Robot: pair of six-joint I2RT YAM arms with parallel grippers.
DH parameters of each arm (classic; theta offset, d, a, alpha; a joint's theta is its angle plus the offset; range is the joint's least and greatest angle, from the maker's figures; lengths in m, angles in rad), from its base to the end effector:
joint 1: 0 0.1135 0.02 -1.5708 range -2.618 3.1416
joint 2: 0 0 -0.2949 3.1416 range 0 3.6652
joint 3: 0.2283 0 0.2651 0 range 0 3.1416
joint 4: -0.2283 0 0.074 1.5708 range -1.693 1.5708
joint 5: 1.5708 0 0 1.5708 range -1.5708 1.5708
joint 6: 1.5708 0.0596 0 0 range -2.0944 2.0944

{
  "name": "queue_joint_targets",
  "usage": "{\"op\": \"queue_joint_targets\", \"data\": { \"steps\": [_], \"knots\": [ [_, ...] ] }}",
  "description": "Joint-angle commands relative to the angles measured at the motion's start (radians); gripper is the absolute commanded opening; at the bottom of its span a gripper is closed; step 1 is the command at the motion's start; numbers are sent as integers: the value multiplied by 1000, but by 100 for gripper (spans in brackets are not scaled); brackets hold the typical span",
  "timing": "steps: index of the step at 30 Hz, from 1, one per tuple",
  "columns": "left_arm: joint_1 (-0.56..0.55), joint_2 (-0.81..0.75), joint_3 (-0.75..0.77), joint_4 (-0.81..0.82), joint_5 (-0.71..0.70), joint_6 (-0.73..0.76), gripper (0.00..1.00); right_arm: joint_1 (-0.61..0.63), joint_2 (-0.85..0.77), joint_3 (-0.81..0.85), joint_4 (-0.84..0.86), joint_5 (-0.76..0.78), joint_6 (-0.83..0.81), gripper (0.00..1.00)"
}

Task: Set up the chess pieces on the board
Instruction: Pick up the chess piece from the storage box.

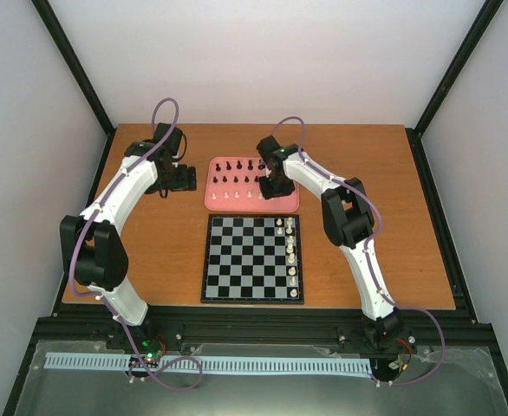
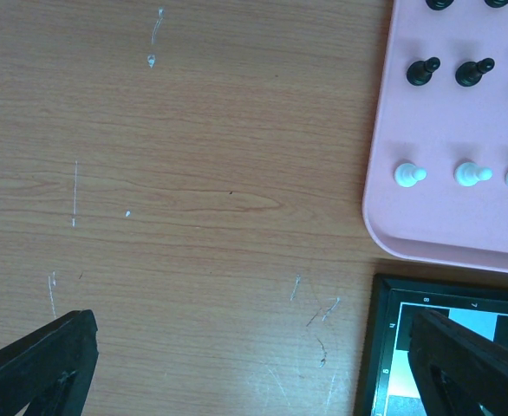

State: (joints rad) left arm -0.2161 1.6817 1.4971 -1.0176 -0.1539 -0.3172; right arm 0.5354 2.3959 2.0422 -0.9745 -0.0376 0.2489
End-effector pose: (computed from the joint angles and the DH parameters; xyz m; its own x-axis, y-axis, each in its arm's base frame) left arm 0.3588 -0.0694 0.2942 -0.9149 -0.1147 -0.3869 -0.1341 0.9907 0.0235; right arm 0.4562 0.2732 0.1508 -0.9367 -0.2694 -0.2238 -0.2960 0.9505 0.0945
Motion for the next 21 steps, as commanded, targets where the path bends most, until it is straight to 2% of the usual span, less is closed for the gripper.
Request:
{"op": "queue_joint_targets", "data": {
  "steps": [1,6,8,14,16,21],
  "knots": [
    [-4,-22,26,-8,-12,15,100,-5,32,52,-7,8,-16,46],
    [-5,-22,27,-7,-14,16,100,-6,39,60,-10,13,-17,43],
    [-4,-19,26,-7,-13,15,100,-6,40,61,-14,18,-20,37],
    [-5,-21,23,-6,-12,13,100,-7,30,49,-27,34,-26,30],
    [-5,-19,22,-4,-10,14,100,-6,28,49,-28,38,-28,22],
    [-5,-19,24,-6,-8,12,100,-6,24,54,-32,44,-29,9]
  ]
}}
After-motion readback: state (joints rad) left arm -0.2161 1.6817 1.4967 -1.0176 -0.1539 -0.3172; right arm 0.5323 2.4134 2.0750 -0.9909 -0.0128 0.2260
